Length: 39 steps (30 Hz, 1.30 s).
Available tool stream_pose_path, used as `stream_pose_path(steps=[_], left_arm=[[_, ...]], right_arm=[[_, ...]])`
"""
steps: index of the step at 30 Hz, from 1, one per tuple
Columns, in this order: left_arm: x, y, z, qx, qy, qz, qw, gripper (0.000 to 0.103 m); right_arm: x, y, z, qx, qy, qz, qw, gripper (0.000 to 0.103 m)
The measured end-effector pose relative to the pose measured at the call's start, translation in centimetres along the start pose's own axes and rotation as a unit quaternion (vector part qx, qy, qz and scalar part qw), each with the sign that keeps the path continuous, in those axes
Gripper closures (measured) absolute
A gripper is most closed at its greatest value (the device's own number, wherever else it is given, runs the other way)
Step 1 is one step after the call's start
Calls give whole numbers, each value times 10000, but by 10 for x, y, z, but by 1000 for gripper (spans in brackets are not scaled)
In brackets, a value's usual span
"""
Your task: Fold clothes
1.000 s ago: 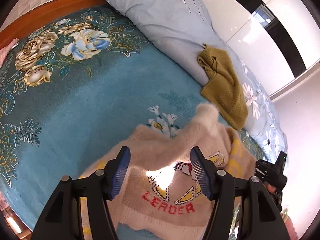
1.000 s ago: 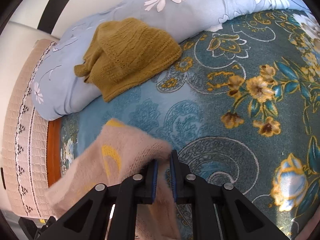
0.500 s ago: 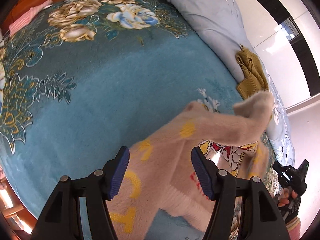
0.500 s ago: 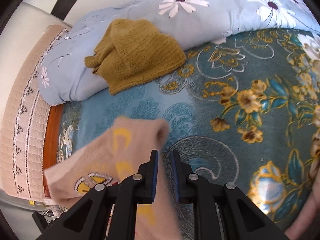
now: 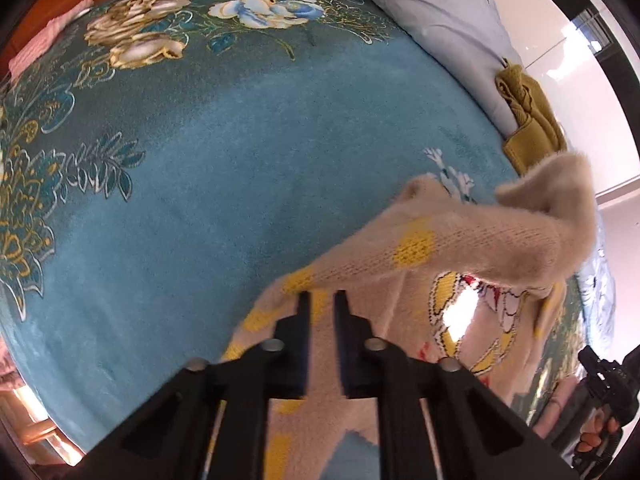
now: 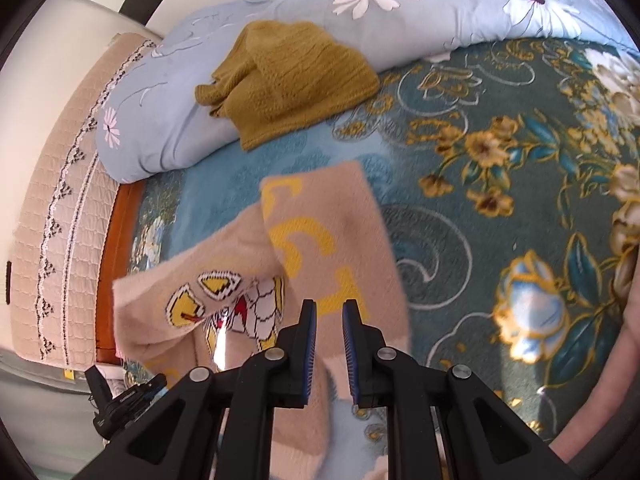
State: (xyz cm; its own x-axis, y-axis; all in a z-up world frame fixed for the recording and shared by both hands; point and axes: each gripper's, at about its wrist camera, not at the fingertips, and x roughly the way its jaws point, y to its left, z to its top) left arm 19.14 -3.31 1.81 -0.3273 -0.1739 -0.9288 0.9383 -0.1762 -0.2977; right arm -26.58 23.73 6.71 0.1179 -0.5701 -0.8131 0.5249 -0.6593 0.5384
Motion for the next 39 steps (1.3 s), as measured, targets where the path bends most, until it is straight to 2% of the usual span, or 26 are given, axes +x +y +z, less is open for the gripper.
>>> stream_pose_path(steps=[4,9,11,13,15,16,17,20,23,25,28,30,33,37,39], left_arm=[[-4,-6,2,532,-147,171,9983,97],[-11,-16,2,1346,-226,401,9898,95],[-9,-14,4,1457,-230,601,9872,95],[-8,-10,5,1482,-255,691,9862,87],[-7,-4,6,1390,-270,530,9885,51],[-5,-3,6,1382,-280,475,9889,46],[-4,-1,6,1376,-289,420,9892,45],[6,-1,6,1435,-213,488,9882,46],[9,-2,4,1496,-193,355,9879,88],[7,-5,3,1605,-260,351,9861,94],[3,-8,6,1766,-354,400,9828,95],[1,-16,17,1999,-439,660,9766,96],[-3,-28,33,2347,-567,1054,9647,96],[-7,-59,68,2843,-824,1616,9414,95],[-5,-72,87,2927,-867,1729,9364,95]], right_arm=[[7,6,-7,-65,101,23,9999,87],[13,6,-13,-23,197,26,9998,87],[16,3,-16,13,246,-23,9997,87],[20,0,-18,73,292,-63,9995,87],[24,-4,-20,147,337,-93,9993,87],[26,-6,-20,172,356,-110,9992,87],[27,-7,-21,196,374,-131,9990,87],[33,-11,-23,267,433,-202,9985,87],[38,-15,-25,370,495,-220,9978,87],[40,-17,-27,425,537,-198,9975,87],[43,-19,-28,487,554,-232,9970,87],[45,-20,-29,512,569,-246,9968,87],[47,-21,-29,538,582,-247,9965,87],[47,-22,-30,548,594,-259,9964,87],[45,-24,-31,559,577,-266,9964,87]])
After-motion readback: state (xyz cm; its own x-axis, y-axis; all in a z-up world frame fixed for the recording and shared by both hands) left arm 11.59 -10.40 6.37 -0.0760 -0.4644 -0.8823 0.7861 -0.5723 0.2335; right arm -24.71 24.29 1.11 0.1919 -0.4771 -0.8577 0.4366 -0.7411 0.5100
